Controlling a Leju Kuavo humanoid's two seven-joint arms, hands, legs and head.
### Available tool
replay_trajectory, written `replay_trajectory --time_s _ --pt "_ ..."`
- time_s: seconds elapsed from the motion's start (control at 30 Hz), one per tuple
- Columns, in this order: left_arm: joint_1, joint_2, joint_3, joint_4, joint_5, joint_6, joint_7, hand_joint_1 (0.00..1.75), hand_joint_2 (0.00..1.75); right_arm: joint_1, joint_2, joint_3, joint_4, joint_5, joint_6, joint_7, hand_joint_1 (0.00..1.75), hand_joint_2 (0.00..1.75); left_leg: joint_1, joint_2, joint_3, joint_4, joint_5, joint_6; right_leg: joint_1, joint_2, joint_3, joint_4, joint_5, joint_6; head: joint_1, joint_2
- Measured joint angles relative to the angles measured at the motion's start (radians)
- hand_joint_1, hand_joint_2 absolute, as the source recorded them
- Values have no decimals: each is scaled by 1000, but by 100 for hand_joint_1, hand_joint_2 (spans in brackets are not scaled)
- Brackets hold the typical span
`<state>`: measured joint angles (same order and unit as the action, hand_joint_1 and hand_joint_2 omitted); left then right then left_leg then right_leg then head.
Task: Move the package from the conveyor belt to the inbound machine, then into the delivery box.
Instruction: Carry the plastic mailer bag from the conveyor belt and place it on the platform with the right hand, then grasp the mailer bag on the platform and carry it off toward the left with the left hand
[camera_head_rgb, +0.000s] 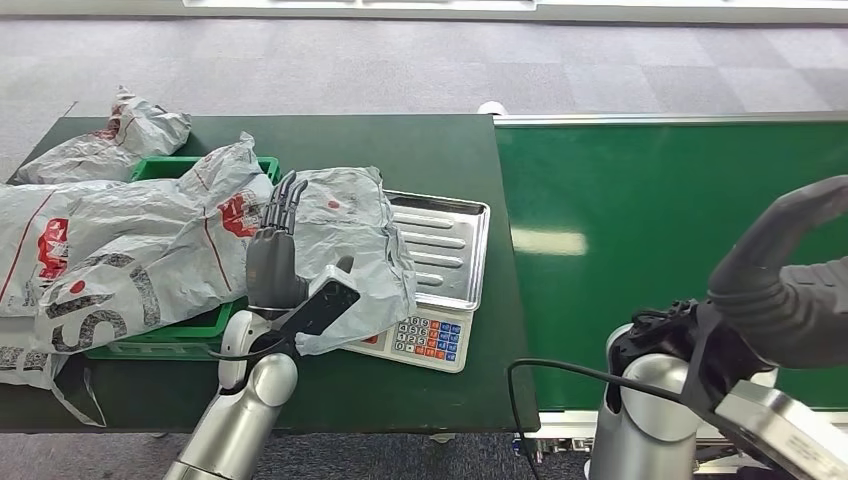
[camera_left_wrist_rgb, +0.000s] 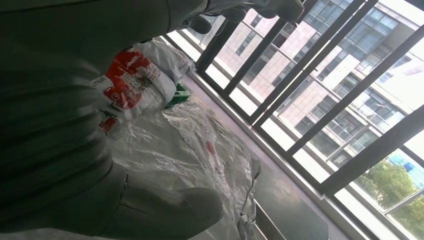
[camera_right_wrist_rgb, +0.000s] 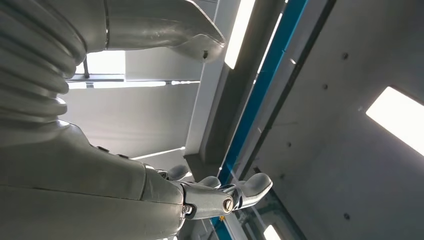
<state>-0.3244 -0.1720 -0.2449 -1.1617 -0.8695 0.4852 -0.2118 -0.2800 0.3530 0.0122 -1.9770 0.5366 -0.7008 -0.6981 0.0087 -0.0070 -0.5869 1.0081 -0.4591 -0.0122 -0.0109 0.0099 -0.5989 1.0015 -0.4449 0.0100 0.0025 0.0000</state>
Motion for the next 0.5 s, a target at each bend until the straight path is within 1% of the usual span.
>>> replay_trajectory --time_s 0.03,0.1,0.23,0.3,0.37,0.5 --pt "-4 1 0 7 -9 -2 5 0 175 1 0 0 -6 0 0 0 0 175 0 0 0 0 0 0 0 0 0 0 0 0 0 0" --pt "-20 6 0 35 -73 -26 44 0 175 3 -1 0 -13 3 0 4 0 175 0 0 0 0 0 0 0 0 0 0 0 0 0 0" --pt "-88 29 -3 168 -317 -154 176 0 175 5 -1 1 -15 13 2 17 0 175 0 0 0 0 0 0 0 0 0 0 0 0 0 0" --pt "-132 39 -4 250 -406 -212 200 0 175 5 -1 3 -8 15 3 14 0 175 0 0 0 0 1 0 0 0 1 0 0 0 0 0" --pt "-184 45 -5 334 -470 -249 204 0 175 5 -1 6 5 17 3 10 0 175 0 -1 1 0 1 1 0 -1 3 0 0 0 0 0" --pt "-282 53 -10 484 -548 -317 206 173 175 3 -1 12 40 17 4 1 0 175 0 -2 6 -1 -1 0 0 -3 12 0 -2 -1 0 0"
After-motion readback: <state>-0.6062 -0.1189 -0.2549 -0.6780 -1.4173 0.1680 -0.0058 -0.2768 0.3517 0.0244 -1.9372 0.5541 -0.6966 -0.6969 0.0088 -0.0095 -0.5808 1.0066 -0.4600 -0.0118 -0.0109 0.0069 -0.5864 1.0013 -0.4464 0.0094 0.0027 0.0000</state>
